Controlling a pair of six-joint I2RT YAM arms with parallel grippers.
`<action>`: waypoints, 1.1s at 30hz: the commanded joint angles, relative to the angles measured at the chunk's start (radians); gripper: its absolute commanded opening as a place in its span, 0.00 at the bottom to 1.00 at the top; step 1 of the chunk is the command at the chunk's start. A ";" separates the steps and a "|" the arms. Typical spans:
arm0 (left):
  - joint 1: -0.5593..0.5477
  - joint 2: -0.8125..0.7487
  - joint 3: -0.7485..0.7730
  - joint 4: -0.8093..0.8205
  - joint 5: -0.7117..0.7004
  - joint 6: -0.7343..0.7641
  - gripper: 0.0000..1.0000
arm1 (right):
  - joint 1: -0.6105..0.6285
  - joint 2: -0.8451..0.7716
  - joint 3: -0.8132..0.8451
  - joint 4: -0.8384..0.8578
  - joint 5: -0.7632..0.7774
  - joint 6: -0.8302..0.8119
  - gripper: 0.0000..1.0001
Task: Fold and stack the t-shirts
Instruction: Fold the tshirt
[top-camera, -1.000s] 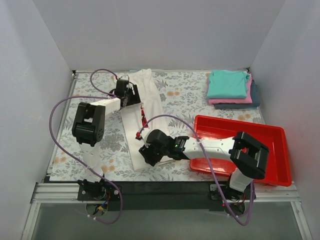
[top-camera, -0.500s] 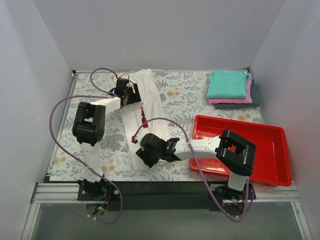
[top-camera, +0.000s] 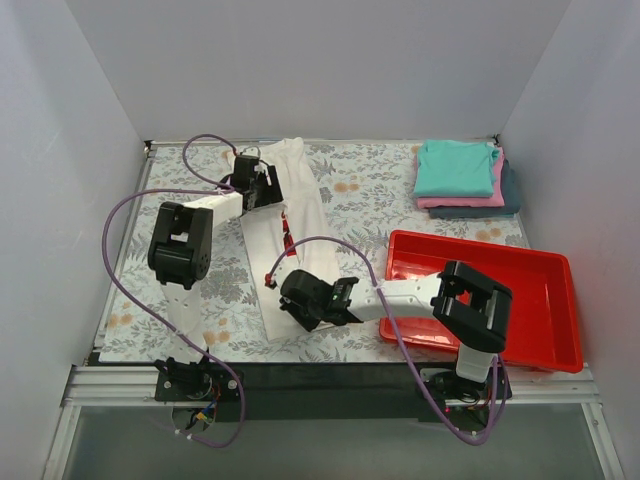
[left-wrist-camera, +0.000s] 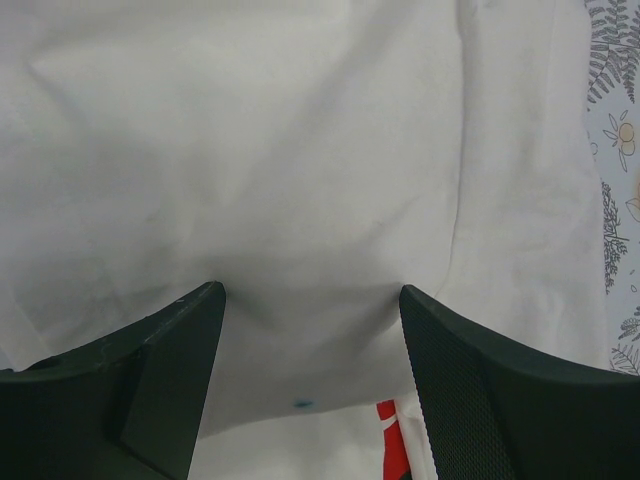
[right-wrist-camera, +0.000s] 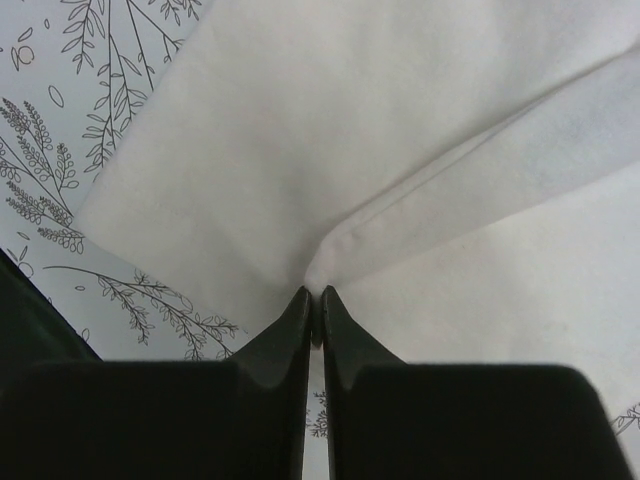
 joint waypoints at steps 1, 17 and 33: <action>-0.001 0.029 0.041 -0.034 -0.004 0.015 0.65 | 0.022 -0.066 0.009 -0.046 0.016 -0.005 0.01; 0.000 0.129 0.115 -0.093 -0.038 0.025 0.66 | 0.078 -0.078 0.015 -0.198 0.029 0.003 0.01; 0.000 0.095 0.092 -0.087 -0.024 0.022 0.66 | 0.096 -0.064 0.081 -0.141 -0.010 -0.012 0.01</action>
